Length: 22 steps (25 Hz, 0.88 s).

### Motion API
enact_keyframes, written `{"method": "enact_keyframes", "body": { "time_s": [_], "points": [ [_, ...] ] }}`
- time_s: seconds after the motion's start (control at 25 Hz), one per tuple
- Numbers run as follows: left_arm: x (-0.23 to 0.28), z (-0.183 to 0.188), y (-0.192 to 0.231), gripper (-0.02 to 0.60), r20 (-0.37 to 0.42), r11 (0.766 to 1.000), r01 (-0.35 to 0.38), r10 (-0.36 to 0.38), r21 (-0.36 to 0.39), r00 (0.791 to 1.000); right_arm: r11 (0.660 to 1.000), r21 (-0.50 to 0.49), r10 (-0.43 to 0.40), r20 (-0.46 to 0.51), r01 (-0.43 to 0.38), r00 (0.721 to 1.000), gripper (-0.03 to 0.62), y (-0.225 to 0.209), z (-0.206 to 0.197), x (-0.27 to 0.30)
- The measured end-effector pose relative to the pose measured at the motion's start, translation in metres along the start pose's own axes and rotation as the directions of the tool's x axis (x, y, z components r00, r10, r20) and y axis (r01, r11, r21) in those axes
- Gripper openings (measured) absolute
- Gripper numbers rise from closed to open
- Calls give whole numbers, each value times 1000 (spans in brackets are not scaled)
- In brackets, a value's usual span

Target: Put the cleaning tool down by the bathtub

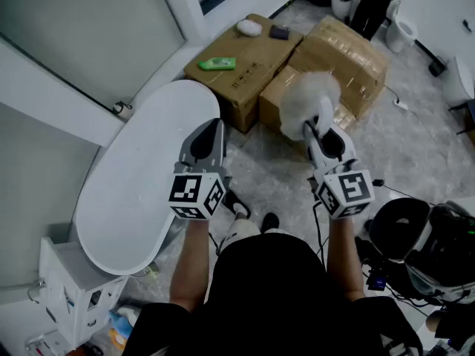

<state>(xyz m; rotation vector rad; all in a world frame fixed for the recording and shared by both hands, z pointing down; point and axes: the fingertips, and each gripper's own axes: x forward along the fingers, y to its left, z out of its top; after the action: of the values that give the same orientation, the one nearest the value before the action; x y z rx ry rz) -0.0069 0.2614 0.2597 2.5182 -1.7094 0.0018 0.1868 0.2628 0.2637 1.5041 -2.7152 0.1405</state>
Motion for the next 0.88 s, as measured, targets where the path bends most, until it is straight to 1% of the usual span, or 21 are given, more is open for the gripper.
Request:
{"method": "enact_keyframes", "body": {
  "time_s": [0.16, 0.4, 0.56, 0.88],
  "points": [
    [1, -2, -2, -2, 5, 1000, -1, 1, 7, 1000, 1000, -12, 7, 11, -7, 1000, 98, -1, -2, -3],
    [-11, -2, -18, -2, 1, 1000, 15, -15, 27, 1000, 1000, -6, 0, 21, 0, 1000, 98, 4, 1, -26],
    [-10, -6, -26, -2, -13, 999, 23, -22, 30, 1000, 1000, 27, 10, 41, -11, 999, 100, 0, 0, -33],
    [2, -12, -19, -2, -42, 999, 25, -24, 43, 999, 998, 58, -25, 24, 24, 999, 101, -12, -10, -26]
  ]
}}
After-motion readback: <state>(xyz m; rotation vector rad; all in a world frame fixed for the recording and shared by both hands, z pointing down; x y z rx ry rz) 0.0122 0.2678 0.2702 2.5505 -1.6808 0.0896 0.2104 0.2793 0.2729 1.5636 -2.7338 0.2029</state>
